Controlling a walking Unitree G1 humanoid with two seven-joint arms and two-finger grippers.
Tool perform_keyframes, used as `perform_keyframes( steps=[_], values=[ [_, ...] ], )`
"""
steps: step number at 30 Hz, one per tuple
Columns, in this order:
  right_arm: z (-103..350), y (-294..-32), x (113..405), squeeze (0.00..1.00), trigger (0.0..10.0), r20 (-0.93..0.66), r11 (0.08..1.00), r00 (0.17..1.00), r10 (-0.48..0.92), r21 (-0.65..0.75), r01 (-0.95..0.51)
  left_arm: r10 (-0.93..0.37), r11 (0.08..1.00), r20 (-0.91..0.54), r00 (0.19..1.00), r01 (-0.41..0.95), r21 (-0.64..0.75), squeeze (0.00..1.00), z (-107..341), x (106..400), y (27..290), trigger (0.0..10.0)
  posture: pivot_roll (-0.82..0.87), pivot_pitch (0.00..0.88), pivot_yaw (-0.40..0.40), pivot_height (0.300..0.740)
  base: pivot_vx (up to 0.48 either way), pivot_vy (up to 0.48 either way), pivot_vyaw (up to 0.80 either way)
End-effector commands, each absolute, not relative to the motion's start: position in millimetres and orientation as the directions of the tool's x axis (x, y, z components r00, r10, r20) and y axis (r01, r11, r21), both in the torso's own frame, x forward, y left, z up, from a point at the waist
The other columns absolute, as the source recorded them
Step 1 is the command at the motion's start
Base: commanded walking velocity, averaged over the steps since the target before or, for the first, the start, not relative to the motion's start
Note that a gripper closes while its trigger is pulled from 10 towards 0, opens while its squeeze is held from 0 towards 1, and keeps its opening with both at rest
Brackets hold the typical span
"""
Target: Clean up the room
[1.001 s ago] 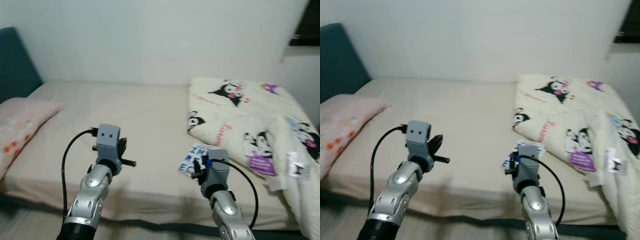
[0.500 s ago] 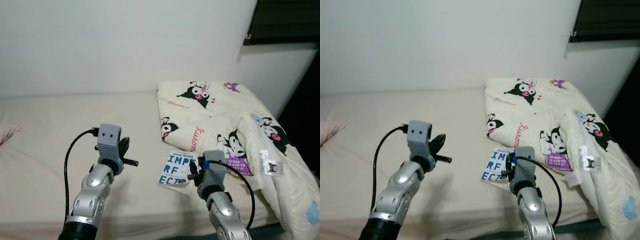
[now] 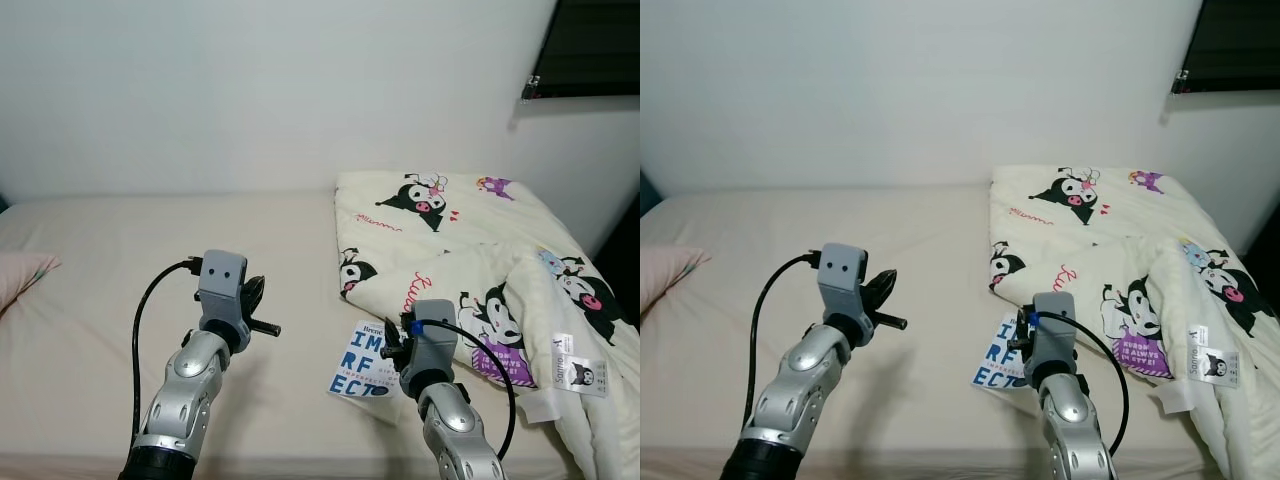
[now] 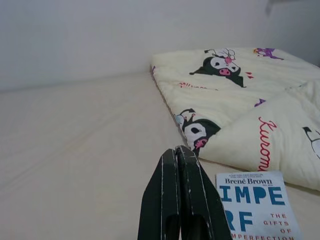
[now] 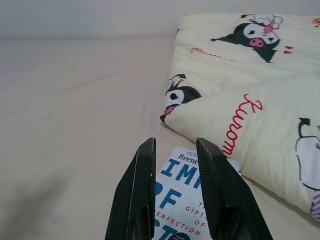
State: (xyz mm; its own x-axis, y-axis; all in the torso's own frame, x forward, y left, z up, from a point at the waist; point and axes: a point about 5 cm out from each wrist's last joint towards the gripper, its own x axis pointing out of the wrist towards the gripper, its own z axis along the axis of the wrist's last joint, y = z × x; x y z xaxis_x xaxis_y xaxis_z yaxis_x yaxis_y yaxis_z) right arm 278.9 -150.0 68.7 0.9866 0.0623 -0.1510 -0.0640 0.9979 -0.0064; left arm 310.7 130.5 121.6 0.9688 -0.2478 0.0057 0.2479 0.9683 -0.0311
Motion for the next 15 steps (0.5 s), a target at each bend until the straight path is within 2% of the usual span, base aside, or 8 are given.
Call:
perform_keyframes(
  steps=[1,15],
  values=[
    [66.3,-151.6,277.5,0.0,10.0,-0.164,0.999,0.985,0.05,0.011,-0.048,-0.23,0.973,-0.028,0.973,0.229,-0.029,0.0,114.3,308.9,136.8,10.0,-0.03,0.012,0.036,0.74,0.0,0.0,0.0],
    [68.9,-155.1,280.3,0.0,10.0,-0.154,0.999,0.987,0.04,0.018,-0.037,-0.234,0.972,-0.042,0.971,0.234,-0.018,0.0,111.1,310.5,133.7,10.0,-0.04,0.008,0.037,0.675,0.0,0.0,0.0]
  ],
)
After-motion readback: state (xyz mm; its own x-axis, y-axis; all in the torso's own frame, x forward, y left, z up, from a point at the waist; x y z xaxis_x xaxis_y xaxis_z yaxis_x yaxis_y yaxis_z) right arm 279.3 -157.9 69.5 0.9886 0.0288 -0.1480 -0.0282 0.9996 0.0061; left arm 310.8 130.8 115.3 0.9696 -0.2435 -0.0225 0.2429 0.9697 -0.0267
